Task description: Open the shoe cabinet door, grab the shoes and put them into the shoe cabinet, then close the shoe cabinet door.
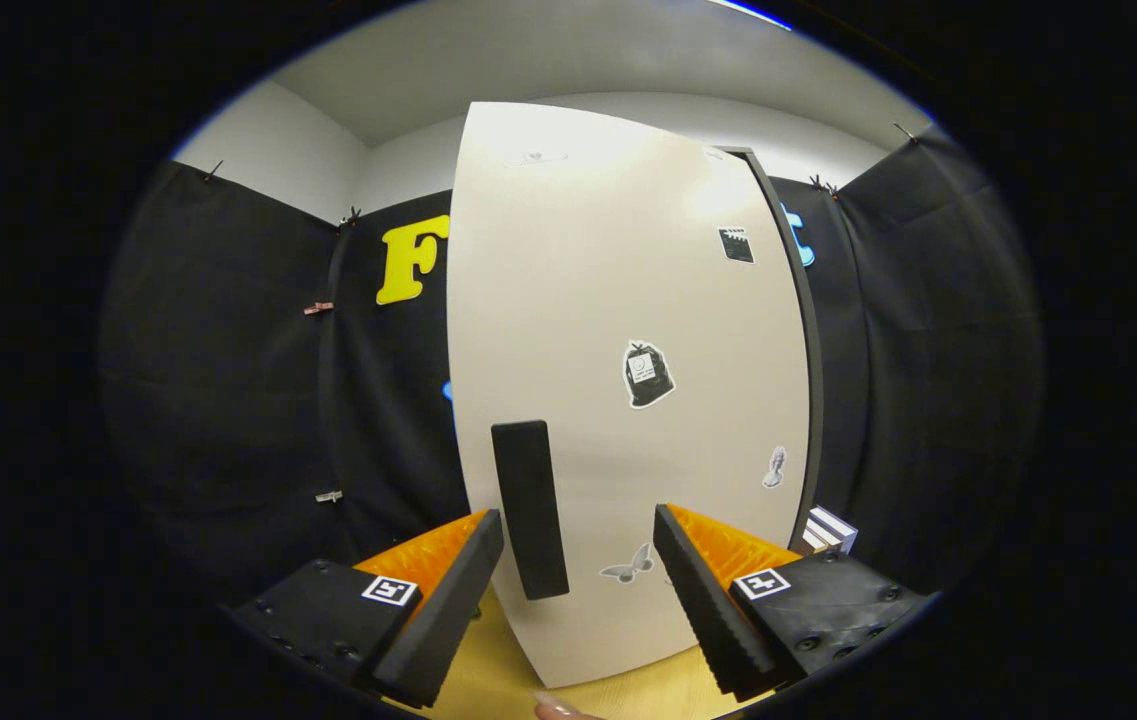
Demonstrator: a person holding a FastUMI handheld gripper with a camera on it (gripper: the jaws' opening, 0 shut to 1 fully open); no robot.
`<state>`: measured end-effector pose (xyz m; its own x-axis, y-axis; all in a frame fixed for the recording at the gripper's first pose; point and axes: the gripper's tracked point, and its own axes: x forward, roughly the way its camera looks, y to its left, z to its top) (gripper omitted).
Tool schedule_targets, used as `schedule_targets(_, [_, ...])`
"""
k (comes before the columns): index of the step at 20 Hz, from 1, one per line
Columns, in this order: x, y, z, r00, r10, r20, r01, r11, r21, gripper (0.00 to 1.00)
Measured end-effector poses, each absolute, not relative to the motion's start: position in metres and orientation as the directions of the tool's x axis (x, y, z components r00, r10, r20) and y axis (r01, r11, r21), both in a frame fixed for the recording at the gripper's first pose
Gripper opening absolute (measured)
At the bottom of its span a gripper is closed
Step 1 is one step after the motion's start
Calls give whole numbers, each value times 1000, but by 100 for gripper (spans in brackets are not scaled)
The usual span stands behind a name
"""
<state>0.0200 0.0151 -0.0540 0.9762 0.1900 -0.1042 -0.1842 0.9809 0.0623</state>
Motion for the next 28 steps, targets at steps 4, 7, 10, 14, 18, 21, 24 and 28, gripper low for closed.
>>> schedule_targets(4, [22, 26, -51, 975, 201, -98, -196, 979, 51, 99])
schedule_targets(7, [22, 31, -47, 977, 192, -90, -189, 981, 44, 98])
schedule_targets(10, [21, 34, -41, 982, 177, -66, -175, 984, 31, 98])
schedule_targets(14, [21, 36, -37, 986, 159, -52, -158, 987, 14, 98])
schedule_targets(18, [22, 32, -40, 989, 133, -59, -132, 991, 9, 99])
schedule_targets(21, [25, 28, -39, 992, 114, -59, -115, 993, 2, 99])
schedule_targets(24, [27, 23, -41, 993, 102, -60, -103, 995, -12, 99])
schedule_targets(28, [30, 21, -38, 994, 93, -54, -94, 995, -17, 99])
